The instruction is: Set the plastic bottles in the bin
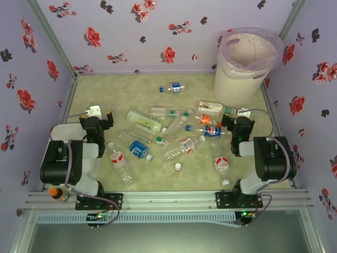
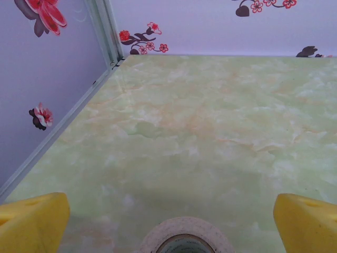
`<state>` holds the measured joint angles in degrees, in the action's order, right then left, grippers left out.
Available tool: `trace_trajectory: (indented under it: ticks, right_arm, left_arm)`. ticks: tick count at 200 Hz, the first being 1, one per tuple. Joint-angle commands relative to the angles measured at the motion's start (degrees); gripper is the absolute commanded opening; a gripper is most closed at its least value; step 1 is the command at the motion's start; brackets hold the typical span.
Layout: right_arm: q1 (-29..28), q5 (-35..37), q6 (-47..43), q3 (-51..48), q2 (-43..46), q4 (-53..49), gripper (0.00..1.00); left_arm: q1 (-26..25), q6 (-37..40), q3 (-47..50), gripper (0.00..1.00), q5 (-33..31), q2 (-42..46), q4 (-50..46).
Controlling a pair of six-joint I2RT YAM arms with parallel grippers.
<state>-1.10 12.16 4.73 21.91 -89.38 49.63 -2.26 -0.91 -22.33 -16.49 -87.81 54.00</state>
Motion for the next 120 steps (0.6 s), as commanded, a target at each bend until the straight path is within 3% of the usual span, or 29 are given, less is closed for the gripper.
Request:
trace_trajectory:
  ticks: [1, 120]
  right_arm:
    - [0.3, -0.2, 0.9, 0.1, 0.0, 1.7, 0.99]
    - [0.3, -1.5, 0.7, 0.6, -0.1, 0.9, 0.99]
  left_arm:
    - [0.0, -0.6, 0.8, 1.0, -1.8, -1.0, 0.0]
    - [0.1, -0.6, 0.6, 1.0, 0.5, -1.1, -0.5]
